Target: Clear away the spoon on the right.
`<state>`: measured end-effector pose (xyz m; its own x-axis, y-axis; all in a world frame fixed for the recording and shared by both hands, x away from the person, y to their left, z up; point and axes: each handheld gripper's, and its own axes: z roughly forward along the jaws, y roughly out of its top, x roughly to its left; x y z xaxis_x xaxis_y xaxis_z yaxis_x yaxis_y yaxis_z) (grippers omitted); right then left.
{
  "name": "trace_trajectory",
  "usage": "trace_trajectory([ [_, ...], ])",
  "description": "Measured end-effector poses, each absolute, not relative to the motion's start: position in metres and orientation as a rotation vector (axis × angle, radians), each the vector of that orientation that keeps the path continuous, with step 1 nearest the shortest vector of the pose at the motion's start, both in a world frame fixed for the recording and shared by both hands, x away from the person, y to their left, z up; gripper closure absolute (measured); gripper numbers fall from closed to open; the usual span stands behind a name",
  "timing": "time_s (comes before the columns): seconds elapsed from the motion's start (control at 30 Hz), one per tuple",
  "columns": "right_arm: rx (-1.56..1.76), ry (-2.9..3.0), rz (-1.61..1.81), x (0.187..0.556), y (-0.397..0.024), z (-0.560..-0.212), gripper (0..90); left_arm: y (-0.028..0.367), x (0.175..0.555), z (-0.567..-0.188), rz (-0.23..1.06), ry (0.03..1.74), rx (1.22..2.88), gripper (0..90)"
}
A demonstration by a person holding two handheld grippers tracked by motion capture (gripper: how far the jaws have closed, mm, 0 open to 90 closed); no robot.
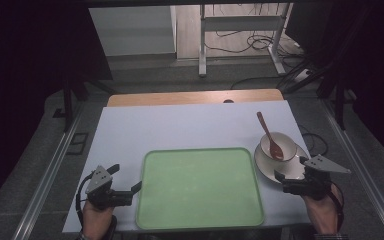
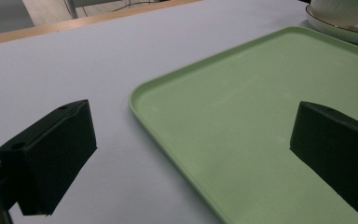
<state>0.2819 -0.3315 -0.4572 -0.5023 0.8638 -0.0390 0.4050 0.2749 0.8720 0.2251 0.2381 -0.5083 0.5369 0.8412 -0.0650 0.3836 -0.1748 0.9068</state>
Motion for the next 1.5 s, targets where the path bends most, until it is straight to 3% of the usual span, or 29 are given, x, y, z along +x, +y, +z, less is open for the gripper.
trace_trajectory([
  [1.5, 1.106, 2.075, 1.153, 0.338, -0.314, -0.438, 0.0, 0.239, 0.225, -0.508, 0.583, 1.027, 1.774, 0.5],
])
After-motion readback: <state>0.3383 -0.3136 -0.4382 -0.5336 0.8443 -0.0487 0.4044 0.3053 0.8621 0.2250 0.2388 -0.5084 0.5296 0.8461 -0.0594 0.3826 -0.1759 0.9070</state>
